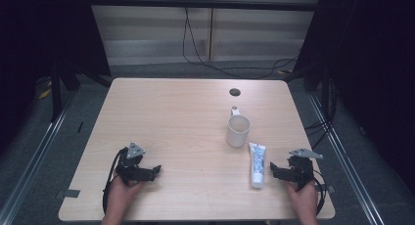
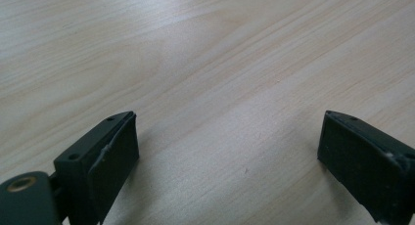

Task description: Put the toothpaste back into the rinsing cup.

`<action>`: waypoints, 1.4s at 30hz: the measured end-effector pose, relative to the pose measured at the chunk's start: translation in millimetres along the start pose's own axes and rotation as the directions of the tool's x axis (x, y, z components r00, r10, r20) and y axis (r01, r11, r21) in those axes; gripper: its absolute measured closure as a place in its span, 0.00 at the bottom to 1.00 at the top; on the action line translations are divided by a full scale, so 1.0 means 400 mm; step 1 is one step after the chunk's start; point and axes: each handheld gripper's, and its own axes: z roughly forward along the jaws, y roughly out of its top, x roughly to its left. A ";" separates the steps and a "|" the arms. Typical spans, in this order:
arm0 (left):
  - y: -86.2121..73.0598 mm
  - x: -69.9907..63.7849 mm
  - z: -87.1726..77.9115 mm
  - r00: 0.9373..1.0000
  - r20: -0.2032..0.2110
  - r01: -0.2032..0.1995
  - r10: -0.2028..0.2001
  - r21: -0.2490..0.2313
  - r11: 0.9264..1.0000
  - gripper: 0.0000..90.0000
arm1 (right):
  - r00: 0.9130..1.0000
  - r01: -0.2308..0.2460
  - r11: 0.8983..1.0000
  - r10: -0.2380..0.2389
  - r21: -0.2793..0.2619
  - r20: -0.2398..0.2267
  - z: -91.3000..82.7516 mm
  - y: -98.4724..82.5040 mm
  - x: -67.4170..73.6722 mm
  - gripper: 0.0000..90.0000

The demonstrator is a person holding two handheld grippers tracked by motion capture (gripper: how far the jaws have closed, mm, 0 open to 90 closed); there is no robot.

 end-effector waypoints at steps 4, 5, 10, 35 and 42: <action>0.000 0.000 0.000 1.000 0.000 0.000 0.000 0.001 1.000 0.09 | 1.000 -0.001 1.000 0.001 0.000 0.000 0.000 0.000 0.000 0.12; 0.000 0.000 0.000 1.000 0.000 0.000 0.000 0.000 1.000 0.09 | 1.000 0.001 1.000 -0.001 -0.001 0.001 0.000 0.000 0.000 0.12; 0.000 0.000 0.000 1.000 0.000 0.000 0.000 0.001 1.000 0.09 | 1.000 -0.016 1.000 0.016 0.012 0.019 0.001 0.005 0.005 0.12; 0.000 0.000 0.000 1.000 0.001 -0.001 0.001 0.001 1.000 0.09 | 0.990 -0.114 0.973 0.127 0.198 -0.053 -0.051 0.161 0.034 0.27; 0.000 0.000 0.000 1.000 0.001 0.001 -0.001 -0.001 1.000 0.09 | 0.992 -0.099 0.974 0.113 0.203 -0.059 -0.056 0.193 0.058 0.26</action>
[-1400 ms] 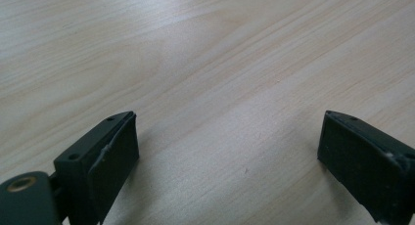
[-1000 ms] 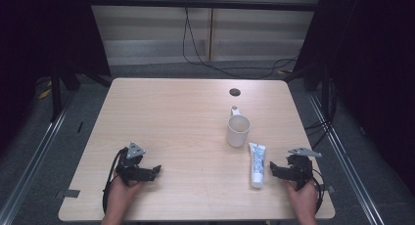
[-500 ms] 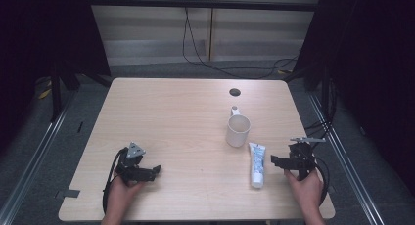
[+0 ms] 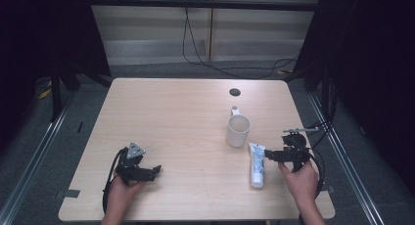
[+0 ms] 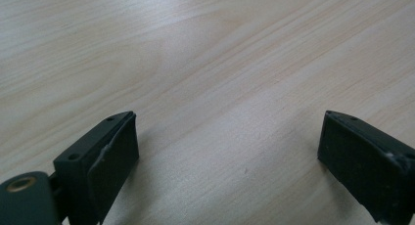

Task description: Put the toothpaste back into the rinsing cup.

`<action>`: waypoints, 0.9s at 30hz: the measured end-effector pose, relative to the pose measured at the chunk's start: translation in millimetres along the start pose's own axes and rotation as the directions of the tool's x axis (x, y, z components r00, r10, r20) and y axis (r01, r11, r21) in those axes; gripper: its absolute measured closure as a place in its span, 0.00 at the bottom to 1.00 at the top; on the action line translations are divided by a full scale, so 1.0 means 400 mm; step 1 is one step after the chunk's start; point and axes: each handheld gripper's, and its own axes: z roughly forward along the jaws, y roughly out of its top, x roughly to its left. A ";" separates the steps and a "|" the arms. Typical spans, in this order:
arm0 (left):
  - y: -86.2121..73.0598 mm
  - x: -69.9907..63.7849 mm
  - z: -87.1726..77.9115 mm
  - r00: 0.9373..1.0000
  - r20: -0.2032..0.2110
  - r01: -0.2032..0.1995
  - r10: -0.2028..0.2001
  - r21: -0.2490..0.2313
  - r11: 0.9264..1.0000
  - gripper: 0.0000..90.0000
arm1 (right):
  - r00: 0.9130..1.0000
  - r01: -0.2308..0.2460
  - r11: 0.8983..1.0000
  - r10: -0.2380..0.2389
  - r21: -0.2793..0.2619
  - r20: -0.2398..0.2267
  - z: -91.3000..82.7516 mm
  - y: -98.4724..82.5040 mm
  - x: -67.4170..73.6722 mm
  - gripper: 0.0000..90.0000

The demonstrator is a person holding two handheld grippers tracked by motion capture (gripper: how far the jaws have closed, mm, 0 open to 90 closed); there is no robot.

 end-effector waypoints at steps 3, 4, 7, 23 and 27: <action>0.000 0.000 0.000 1.000 0.000 0.000 0.000 0.000 1.000 0.09 | 1.000 0.006 1.000 -0.006 0.016 -0.006 0.003 0.012 0.016 0.26; 0.000 0.000 0.000 1.000 -0.001 0.000 0.000 0.000 1.000 0.09 | 1.000 0.010 1.000 -0.009 0.022 -0.012 0.005 0.021 0.028 0.26; 0.000 0.000 0.000 1.000 0.000 0.000 0.000 0.002 1.000 0.09 | 1.000 0.017 1.000 -0.017 0.024 -0.017 0.008 0.032 0.046 0.27; 0.000 0.000 0.000 1.000 0.000 -0.002 0.002 0.002 1.000 0.09 | 1.000 -0.022 0.989 0.023 0.143 -0.005 0.078 0.044 0.081 0.31; 0.000 0.000 0.000 1.000 0.000 -0.003 0.003 0.003 1.000 0.09 | 1.000 -0.028 0.987 0.029 0.157 -0.006 0.085 0.045 0.083 0.31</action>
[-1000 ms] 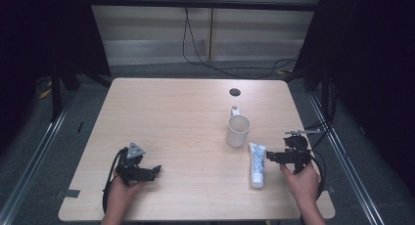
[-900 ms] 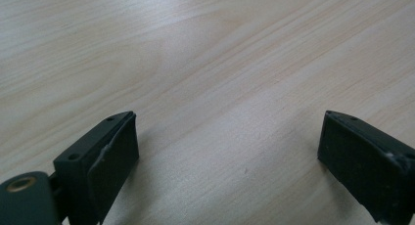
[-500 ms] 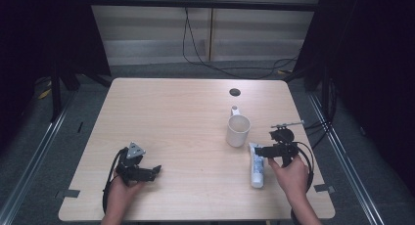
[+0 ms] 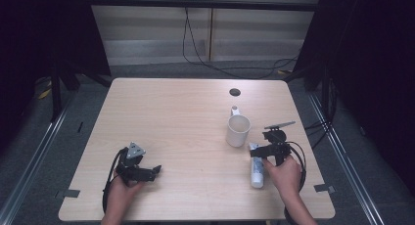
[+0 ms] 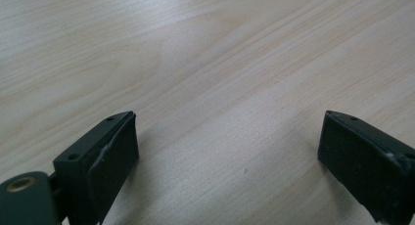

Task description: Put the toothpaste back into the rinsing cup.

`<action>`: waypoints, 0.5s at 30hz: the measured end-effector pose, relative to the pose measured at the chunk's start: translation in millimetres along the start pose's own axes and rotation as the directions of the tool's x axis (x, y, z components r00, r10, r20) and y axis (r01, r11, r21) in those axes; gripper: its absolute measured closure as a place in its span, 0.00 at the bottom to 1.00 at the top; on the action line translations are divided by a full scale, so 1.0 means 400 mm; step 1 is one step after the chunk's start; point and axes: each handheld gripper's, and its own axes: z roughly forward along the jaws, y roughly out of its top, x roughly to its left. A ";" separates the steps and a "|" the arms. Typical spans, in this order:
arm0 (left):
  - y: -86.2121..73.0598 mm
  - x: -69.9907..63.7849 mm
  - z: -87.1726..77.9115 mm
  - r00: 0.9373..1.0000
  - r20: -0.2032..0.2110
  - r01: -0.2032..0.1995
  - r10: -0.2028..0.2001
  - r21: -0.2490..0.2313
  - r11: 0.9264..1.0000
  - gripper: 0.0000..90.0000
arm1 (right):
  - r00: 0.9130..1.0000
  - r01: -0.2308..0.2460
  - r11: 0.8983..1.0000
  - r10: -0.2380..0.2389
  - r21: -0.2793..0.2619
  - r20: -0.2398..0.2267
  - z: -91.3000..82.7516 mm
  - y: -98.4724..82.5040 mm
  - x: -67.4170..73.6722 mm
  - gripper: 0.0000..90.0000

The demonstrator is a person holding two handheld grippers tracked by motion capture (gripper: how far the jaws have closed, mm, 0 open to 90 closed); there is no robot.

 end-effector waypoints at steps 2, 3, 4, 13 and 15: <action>0.000 0.000 0.000 1.000 0.000 0.000 0.000 0.000 1.000 0.09 | 1.000 -0.005 1.000 0.005 0.009 0.007 0.005 0.000 0.000 0.31; 0.000 0.000 0.000 1.000 0.000 0.000 0.000 0.000 1.000 0.09 | 1.000 -0.010 1.000 0.010 0.014 0.004 0.009 -0.001 -0.001 0.31; 0.000 0.000 0.000 1.000 0.000 0.000 0.000 0.000 1.000 0.08 | 1.000 -0.018 1.000 0.018 0.023 0.005 0.016 -0.002 -0.002 0.31; 0.000 0.000 0.000 1.000 0.000 0.000 0.000 0.000 1.000 0.08 | 1.000 -0.013 0.999 0.013 0.040 0.004 0.039 -0.008 0.005 0.35; 0.000 0.000 0.000 1.000 0.000 0.000 0.000 0.000 1.000 0.08 | 1.000 -0.008 0.999 0.008 0.036 0.017 0.045 -0.012 0.006 0.37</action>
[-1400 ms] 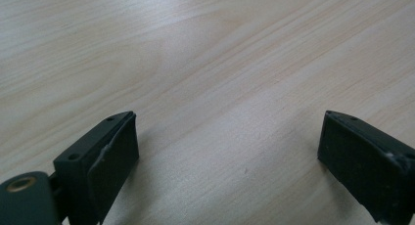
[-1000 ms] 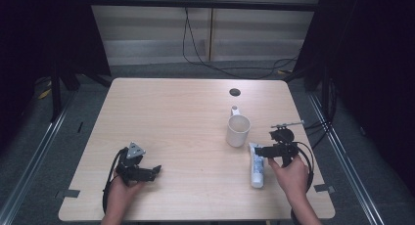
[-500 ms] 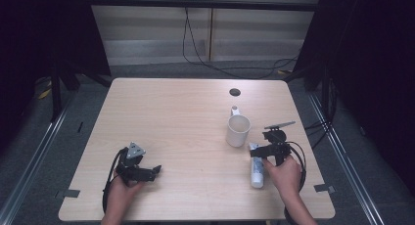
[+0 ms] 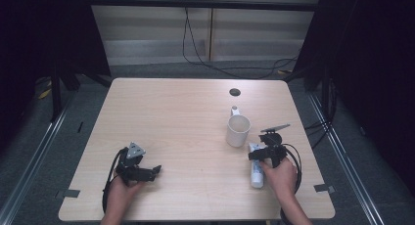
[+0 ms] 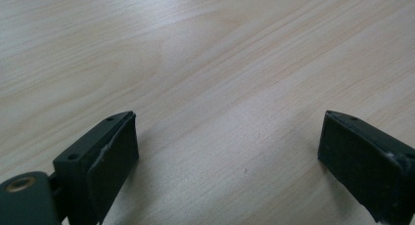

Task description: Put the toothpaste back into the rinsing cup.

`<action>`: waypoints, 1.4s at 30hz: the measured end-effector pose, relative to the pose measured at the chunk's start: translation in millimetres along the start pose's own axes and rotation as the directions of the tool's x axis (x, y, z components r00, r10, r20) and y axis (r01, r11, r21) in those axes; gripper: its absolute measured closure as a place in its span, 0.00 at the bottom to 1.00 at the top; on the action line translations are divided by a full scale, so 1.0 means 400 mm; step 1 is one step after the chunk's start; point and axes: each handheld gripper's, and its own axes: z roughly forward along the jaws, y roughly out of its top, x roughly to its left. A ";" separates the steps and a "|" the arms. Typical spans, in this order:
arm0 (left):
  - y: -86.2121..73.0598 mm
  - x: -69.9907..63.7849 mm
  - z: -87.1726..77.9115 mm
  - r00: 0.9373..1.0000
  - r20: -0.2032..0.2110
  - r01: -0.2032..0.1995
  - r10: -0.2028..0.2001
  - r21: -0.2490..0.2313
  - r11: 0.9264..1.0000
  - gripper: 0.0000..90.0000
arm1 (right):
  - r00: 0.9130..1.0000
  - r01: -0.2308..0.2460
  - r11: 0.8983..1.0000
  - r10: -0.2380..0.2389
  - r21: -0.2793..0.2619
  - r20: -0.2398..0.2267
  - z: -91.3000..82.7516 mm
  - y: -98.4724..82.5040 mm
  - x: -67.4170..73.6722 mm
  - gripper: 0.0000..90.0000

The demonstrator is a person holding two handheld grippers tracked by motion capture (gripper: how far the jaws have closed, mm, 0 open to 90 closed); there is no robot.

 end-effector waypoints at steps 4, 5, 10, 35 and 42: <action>0.000 0.000 0.000 1.000 0.000 0.000 0.000 0.000 1.000 0.08 | 1.000 0.001 1.000 -0.001 -0.008 0.011 0.003 -0.003 -0.001 0.40; 0.000 0.000 0.000 1.000 0.001 0.002 -0.002 0.000 1.000 0.08 | 1.000 0.001 1.000 -0.001 -0.006 0.016 0.004 -0.003 0.001 0.40; 0.000 0.000 0.000 1.000 0.002 0.002 -0.002 0.000 1.000 0.08 | 1.000 -0.004 1.000 0.004 -0.011 0.017 0.007 -0.003 0.000 0.42; 0.000 0.000 0.000 1.000 0.003 0.000 0.000 0.001 1.000 0.08 | 0.997 -0.051 0.990 0.042 -0.129 -0.067 -0.036 -0.039 -0.038 0.75; 0.000 0.000 0.001 1.000 0.003 0.000 0.000 0.000 1.000 0.08 | 0.994 -0.059 0.970 0.036 -0.235 -0.102 -0.081 -0.051 -0.059 0.75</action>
